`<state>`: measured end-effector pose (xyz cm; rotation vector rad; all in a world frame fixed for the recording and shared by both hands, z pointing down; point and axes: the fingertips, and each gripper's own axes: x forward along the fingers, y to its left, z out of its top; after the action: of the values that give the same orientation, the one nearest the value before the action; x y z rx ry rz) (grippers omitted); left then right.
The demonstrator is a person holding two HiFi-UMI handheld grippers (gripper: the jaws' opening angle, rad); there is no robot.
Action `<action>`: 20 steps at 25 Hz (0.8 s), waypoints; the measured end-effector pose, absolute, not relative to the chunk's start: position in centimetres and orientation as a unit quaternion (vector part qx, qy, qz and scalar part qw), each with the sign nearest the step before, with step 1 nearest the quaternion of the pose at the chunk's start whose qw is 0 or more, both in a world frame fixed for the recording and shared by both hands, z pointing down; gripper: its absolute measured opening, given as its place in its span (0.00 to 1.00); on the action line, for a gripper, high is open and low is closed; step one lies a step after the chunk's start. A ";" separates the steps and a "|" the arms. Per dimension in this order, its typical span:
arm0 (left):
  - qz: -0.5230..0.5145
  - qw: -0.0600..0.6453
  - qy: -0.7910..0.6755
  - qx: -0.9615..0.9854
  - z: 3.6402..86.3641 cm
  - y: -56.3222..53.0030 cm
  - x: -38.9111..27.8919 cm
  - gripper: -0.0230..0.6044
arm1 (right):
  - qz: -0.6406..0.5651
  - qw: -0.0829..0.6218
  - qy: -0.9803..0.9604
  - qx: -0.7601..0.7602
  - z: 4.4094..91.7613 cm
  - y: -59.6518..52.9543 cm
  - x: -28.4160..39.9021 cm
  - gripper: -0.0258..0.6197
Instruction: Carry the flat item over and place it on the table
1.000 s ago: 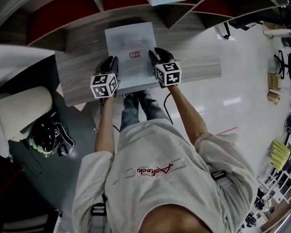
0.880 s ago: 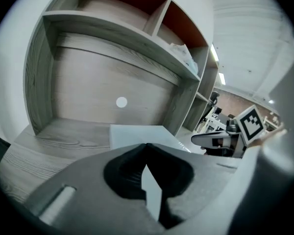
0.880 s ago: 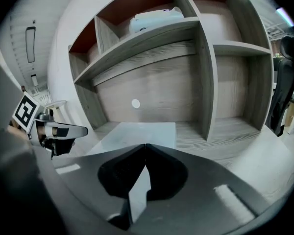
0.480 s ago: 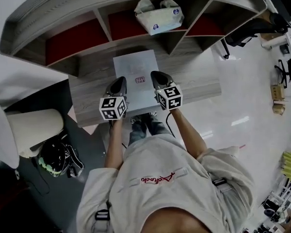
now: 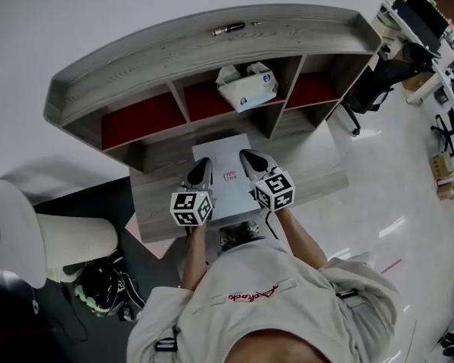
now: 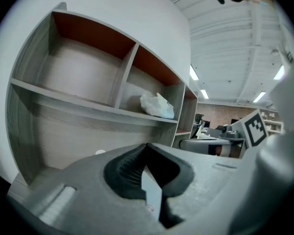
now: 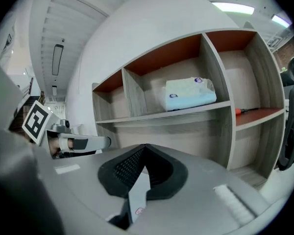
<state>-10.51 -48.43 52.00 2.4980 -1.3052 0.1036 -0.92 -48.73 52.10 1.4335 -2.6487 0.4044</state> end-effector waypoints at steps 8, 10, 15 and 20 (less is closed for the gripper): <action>0.030 0.116 -0.465 0.877 48.5 -50.1 -12.0 0.03 | 0.095 0.041 -0.873 0.477 49.0 -50.3 -0.5 0.05; 0.025 0.110 -0.468 0.876 47.9 -50.5 -12.3 0.03 | 0.086 0.040 -0.872 0.480 48.5 -50.7 -0.5 0.05; 0.025 0.111 -0.470 0.875 47.8 -50.8 -12.6 0.03 | 0.085 0.036 -0.869 0.485 48.5 -50.9 -0.6 0.05; 0.022 0.125 -0.481 0.867 48.5 -51.0 -13.2 0.03 | 0.089 0.044 -0.869 0.484 49.2 -50.7 -0.7 0.05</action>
<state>-13.17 -51.02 48.54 2.5264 -1.4027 0.0638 -0.67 -50.69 49.21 1.4811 -2.6574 0.2707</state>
